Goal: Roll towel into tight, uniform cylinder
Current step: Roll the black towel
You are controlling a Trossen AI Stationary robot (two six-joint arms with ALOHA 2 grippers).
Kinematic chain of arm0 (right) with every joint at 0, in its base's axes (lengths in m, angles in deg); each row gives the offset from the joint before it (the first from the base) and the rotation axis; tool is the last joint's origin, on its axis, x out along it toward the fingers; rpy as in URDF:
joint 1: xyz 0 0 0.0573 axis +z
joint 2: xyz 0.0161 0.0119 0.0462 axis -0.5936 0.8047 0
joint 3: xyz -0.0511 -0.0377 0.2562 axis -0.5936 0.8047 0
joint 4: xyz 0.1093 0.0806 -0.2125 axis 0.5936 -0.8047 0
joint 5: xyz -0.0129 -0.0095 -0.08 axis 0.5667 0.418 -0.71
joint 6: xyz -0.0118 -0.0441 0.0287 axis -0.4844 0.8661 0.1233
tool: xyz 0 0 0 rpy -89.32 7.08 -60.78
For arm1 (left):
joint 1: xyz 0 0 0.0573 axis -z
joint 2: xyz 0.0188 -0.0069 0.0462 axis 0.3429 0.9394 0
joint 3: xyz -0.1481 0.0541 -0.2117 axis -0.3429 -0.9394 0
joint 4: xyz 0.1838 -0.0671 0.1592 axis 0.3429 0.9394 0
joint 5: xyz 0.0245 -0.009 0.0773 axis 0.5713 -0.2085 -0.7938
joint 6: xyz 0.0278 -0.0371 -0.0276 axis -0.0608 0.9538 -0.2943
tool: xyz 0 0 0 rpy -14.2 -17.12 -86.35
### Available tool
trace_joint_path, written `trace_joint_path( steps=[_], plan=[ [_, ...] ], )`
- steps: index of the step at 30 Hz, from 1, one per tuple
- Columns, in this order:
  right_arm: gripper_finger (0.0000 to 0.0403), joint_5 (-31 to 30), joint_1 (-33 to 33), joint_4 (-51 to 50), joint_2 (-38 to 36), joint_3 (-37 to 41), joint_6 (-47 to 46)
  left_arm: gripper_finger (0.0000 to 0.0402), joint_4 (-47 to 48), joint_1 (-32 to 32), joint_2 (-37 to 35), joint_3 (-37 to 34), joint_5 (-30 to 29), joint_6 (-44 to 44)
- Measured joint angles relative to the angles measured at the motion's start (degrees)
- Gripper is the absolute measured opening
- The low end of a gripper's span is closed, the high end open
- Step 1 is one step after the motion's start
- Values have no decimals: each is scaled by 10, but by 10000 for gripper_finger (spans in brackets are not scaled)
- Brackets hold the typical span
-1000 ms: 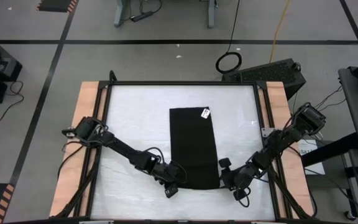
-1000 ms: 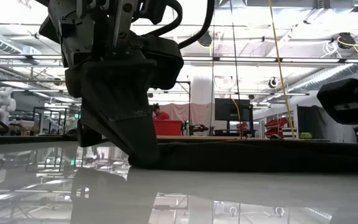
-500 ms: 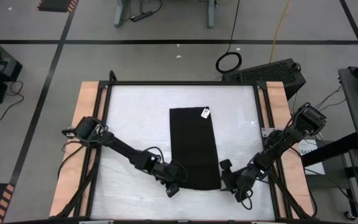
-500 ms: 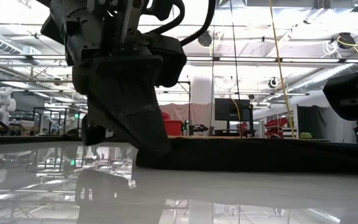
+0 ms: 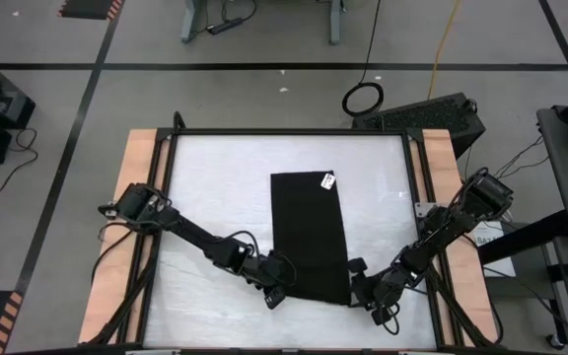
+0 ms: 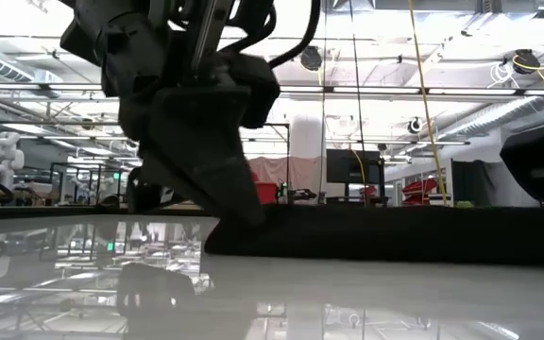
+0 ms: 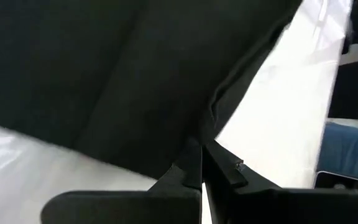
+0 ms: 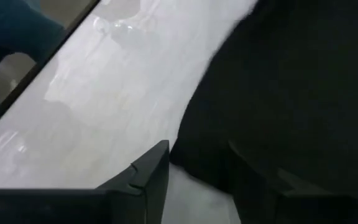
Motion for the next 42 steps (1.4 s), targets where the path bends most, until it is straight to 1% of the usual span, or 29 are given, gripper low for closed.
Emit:
trace_joint_path(
  steps=[4,8,13,16,22,26,30,32,34,39,42],
  plan=[
    [175,-11,1,12,0,0,-1,1,-8,0,0,-20,-2,31],
    [200,-11,1,10,0,0,-1,1,-53,3,-1,-46,0,64],
    [198,-13,1,6,0,0,3,1,-94,4,-1,-65,-1,89],
    [185,-39,1,-4,0,0,-2,1,-97,4,-2,-68,-1,99],
    [138,-41,-8,-10,0,0,-4,1,-97,5,-2,-68,-1,99],
    [99,-42,-16,-14,0,0,-30,1,-96,5,-2,-68,0,99],
    [50,-37,-22,-14,0,0,-61,1,-94,6,-2,-68,4,98],
    [22,-15,-24,-7,0,0,-74,1,-89,7,-2,-68,6,98],
    [7,19,-26,6,0,0,-89,1,-84,8,-2,-68,14,98],
    [8,80,-27,28,0,0,-156,1,-82,15,-1,-68,34,99],
    [3,93,-27,28,0,0,-203,1,-86,15,0,-68,54,101]
  ],
)
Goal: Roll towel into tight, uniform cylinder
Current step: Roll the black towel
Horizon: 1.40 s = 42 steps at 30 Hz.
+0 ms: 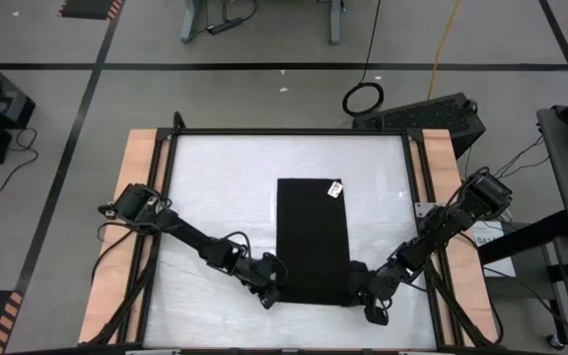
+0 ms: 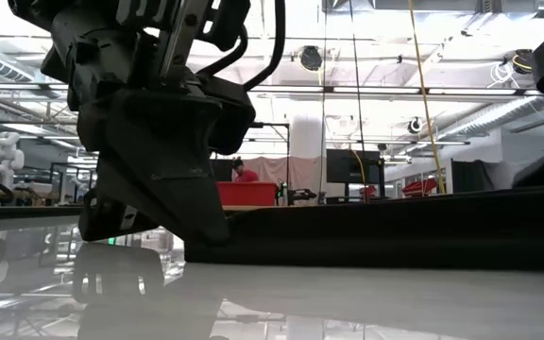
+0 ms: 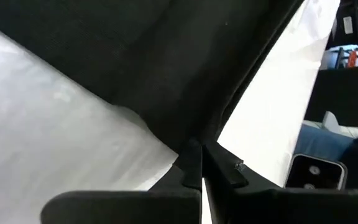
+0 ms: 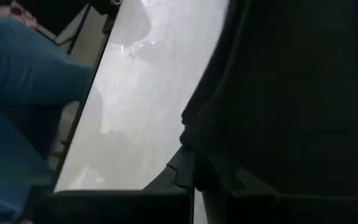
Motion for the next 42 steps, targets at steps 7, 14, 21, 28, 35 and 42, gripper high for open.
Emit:
trace_joint_path(
  steps=[7,14,21,28,35,42],
  plan=[
    [2,19,-5,-10,0,0,-93,21,-38,0,1,-1,12,-19],
    [2,54,-19,-13,0,0,-126,86,-43,1,-9,-4,-3,-98],
    [2,66,-27,-11,0,0,-137,108,-13,4,-65,-3,-60,-218],
    [2,67,-30,-10,0,0,-139,109,-16,52,-91,11,-80,-436],
    [2,66,-30,-10,0,0,-143,109,10,61,-91,13,-149,-514],
    [2,65,-30,-10,0,0,-143,151,1,52,-69,13,-123,-537]
  ],
)
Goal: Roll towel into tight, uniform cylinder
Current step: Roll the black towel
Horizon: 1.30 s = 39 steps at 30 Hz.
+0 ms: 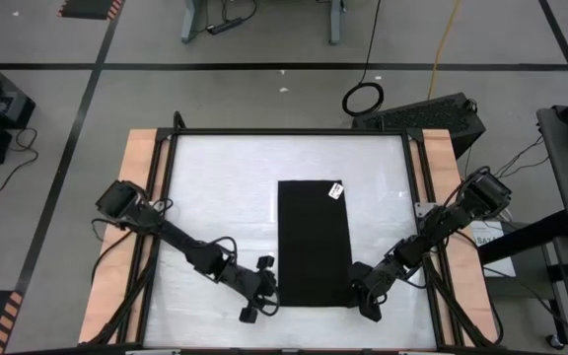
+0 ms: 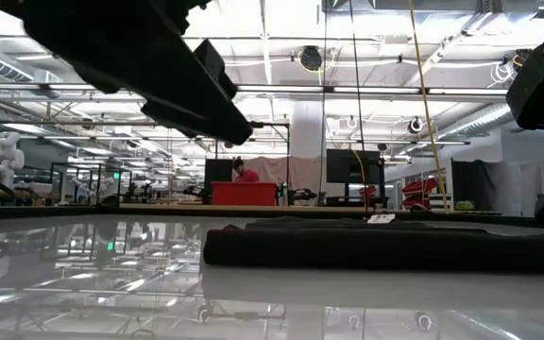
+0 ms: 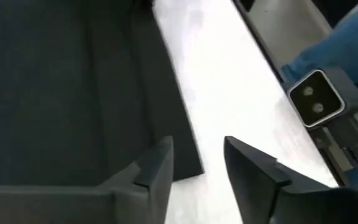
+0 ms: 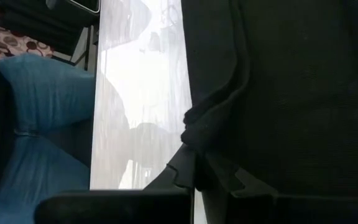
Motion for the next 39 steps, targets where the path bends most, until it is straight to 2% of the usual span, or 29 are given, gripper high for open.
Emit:
trace_joint_path(
  steps=[7,19,25,31,35,39],
  plan=[
    [2,-1,0,-1,0,0,-4,216,-1,2,17,0,12,-2],
    [2,2,-14,-1,0,0,-4,222,-8,0,51,9,7,-36],
    [2,2,-22,-1,0,0,-6,194,-1,0,87,43,0,-37],
    [2,2,-23,-1,0,0,-4,153,54,0,113,71,-32,-15],
    [2,2,-23,-1,0,0,-5,113,74,1,119,77,-45,21],
    [2,8,-24,-1,0,0,-3,57,77,0,119,76,-50,30]
  ],
)
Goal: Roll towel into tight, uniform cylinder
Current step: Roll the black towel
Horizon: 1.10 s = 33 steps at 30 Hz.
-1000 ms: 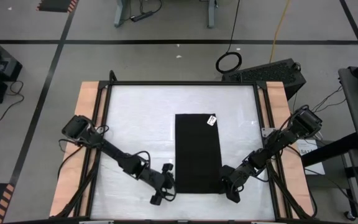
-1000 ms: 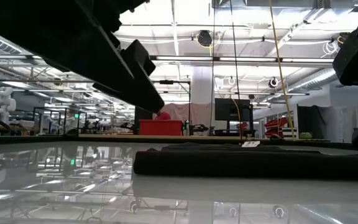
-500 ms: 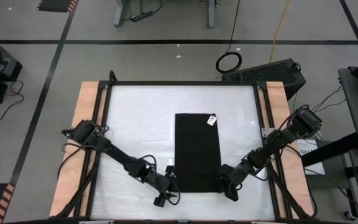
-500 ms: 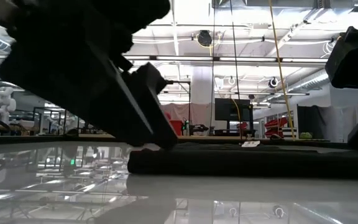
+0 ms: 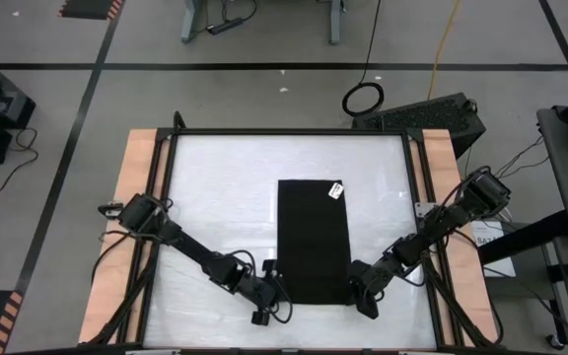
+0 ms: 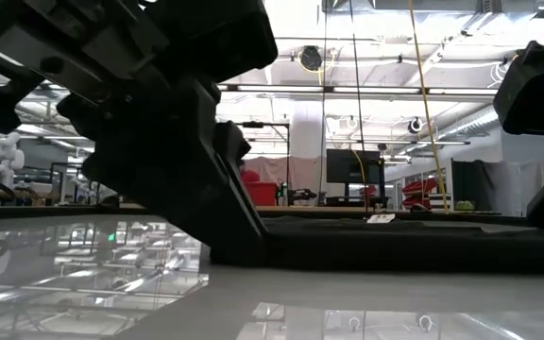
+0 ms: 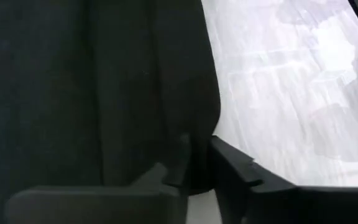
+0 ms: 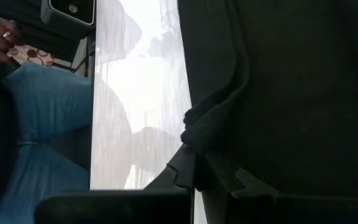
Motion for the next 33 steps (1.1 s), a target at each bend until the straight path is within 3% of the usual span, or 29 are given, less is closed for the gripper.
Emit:
trace_joint_path(
  steps=[3,5,13,17,24,33],
  plan=[
    [8,9,0,1,-1,0,1,14,1,-2,0,0,4,3],
    [22,14,0,-2,-6,1,5,9,2,-4,0,0,8,16],
    [158,18,11,-95,-82,1,46,4,-4,-13,0,-2,38,30],
    [199,10,28,-160,-135,1,87,3,-18,-21,2,-2,62,36],
    [194,-58,80,-122,-190,1,239,1,-39,-41,3,-3,99,53],
    [161,-53,60,-63,-131,0,344,1,-42,-64,3,-3,129,60]
  ],
)
